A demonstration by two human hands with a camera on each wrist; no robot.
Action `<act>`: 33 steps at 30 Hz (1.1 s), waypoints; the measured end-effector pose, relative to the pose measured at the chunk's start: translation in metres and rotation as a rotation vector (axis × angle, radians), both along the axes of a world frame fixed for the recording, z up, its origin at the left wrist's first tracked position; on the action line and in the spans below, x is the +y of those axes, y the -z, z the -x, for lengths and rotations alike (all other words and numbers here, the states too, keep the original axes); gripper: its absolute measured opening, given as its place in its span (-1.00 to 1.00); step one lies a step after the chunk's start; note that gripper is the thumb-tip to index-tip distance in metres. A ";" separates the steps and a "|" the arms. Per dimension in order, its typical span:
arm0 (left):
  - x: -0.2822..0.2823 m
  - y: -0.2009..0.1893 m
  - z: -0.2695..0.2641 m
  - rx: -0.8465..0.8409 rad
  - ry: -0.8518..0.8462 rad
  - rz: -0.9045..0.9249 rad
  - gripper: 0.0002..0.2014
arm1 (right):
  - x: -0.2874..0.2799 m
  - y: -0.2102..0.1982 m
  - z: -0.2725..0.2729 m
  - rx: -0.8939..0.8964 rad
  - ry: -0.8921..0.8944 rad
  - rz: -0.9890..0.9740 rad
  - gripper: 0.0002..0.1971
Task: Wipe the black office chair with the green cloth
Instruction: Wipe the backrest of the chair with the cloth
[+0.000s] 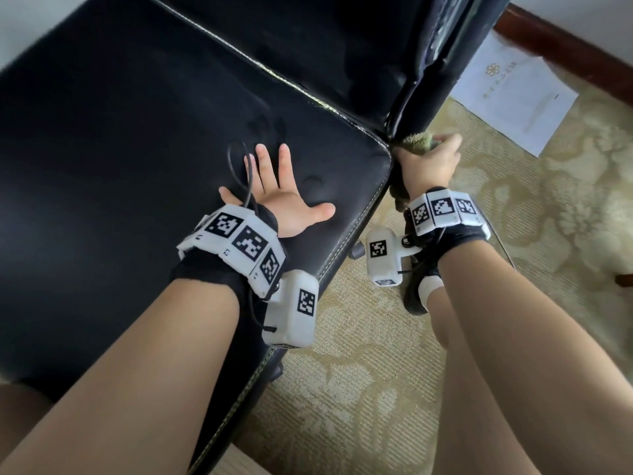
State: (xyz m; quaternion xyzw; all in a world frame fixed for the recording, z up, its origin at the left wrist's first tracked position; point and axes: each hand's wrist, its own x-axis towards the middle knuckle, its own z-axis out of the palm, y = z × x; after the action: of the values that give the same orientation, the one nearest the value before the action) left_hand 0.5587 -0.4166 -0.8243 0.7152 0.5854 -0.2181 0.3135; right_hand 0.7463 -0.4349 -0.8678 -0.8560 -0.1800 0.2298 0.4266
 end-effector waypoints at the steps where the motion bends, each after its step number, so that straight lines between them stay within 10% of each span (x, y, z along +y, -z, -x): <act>1: 0.000 0.000 0.000 0.010 0.010 0.000 0.05 | -0.004 0.002 0.002 0.015 -0.007 -0.044 -0.49; 7: -0.003 -0.004 0.003 0.055 0.054 0.020 0.02 | -0.020 -0.011 0.009 -0.025 0.033 -0.353 -0.54; 33: -0.024 -0.007 0.024 0.115 0.191 0.004 0.07 | -0.057 -0.007 0.042 -0.144 0.262 -0.508 -0.53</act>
State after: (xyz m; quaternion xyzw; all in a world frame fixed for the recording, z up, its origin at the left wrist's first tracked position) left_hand 0.5344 -0.4408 -0.8171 0.7533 0.5311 -0.2891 0.2587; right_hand 0.7041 -0.4922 -0.8608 -0.7519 -0.1497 0.0591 0.6394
